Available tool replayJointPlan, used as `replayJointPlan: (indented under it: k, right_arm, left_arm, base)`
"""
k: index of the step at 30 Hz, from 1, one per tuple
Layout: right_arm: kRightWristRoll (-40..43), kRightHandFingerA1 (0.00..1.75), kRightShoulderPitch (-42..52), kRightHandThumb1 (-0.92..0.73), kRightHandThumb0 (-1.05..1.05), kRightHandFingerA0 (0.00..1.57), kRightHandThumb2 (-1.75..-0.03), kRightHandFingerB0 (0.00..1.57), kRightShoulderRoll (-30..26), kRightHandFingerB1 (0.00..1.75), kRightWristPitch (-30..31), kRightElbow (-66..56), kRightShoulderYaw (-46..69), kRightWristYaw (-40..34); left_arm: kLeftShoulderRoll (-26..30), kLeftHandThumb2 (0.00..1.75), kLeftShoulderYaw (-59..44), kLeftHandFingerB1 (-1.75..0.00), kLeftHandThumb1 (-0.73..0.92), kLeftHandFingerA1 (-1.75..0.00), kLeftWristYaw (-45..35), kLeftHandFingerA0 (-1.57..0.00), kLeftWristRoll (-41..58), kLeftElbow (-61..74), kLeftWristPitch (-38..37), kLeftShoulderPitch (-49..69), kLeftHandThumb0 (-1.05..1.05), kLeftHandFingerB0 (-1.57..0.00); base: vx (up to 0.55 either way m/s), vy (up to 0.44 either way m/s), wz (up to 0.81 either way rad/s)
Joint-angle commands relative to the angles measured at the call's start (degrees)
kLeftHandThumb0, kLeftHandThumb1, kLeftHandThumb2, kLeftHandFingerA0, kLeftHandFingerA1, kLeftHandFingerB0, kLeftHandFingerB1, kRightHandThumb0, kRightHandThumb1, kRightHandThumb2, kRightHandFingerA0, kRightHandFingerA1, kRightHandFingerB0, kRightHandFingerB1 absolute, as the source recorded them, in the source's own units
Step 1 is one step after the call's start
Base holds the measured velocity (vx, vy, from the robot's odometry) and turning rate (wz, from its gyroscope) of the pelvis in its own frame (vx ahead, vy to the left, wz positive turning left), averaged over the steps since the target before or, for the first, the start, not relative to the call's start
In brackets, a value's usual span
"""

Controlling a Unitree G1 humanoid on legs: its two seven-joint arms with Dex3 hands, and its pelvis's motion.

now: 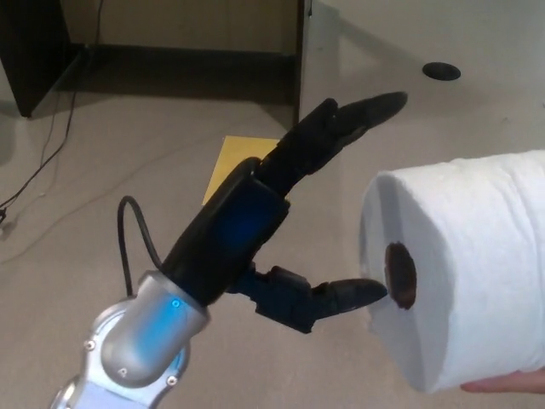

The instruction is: A person is holding a toilet paper roll and the robot extends its left hand to grab the roll by inserting its thumb into the gap in the middle and brings its hand down by its side. Then it extends its arm again to hand the toilet paper roll back to the person.

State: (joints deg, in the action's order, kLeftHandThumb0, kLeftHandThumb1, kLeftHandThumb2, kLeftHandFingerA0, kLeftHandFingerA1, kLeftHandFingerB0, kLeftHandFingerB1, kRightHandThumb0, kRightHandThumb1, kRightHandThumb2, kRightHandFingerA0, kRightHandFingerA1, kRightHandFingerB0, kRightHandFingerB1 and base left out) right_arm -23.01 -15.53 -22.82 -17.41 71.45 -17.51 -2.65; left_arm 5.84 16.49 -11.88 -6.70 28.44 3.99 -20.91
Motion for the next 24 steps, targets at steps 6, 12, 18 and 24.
replayJointPlan:
  k: [6,12,18,24]
  right_arm:
    - [-0.99,0.58,-0.28,-0.66,-0.36,0.75,-0.60,0.55,-0.72,0.42,0.57,0.28,-0.28,-0.05]
    - [-0.95,0.61,-0.15,-0.67,-0.36,0.76,-0.60,0.55,-0.88,0.42,0.29,0.08,-0.26,0.16]
    - [-1.02,0.61,-0.12,-0.67,-0.36,0.75,-0.60,0.55,-0.71,0.42,0.18,0.15,-0.37,0.40]
    - [-1.03,0.62,0.50,-0.66,-0.36,0.75,-0.60,0.56,-0.55,0.43,-0.27,0.22,-0.36,0.04]
  left_arm:
    - [-2.33,0.84,1.57,-0.48,0.30,-0.48,1.79,-0.01,-3.91,-1.17,-0.05,-0.26,-0.24,0.00]
    - [-3.00,0.83,2.28,-0.48,0.29,-0.48,2.10,-0.02,-4.86,-1.24,-0.09,-0.19,-0.24,0.00]
    - [-4.70,0.83,3.34,-0.47,0.29,-0.48,1.93,-0.01,-5.22,-1.20,1.37,-0.46,-0.23,0.00]
    - [-6.39,0.60,5.52,-0.32,0.38,-0.38,2.23,-0.22,-7.42,-0.85,2.81,-1.75,-0.45,-0.12]
  base:
    - [0.00,0.000,0.00]
    - [0.00,0.000,0.00]
    - [0.00,0.000,0.00]
    - [0.00,0.000,0.00]
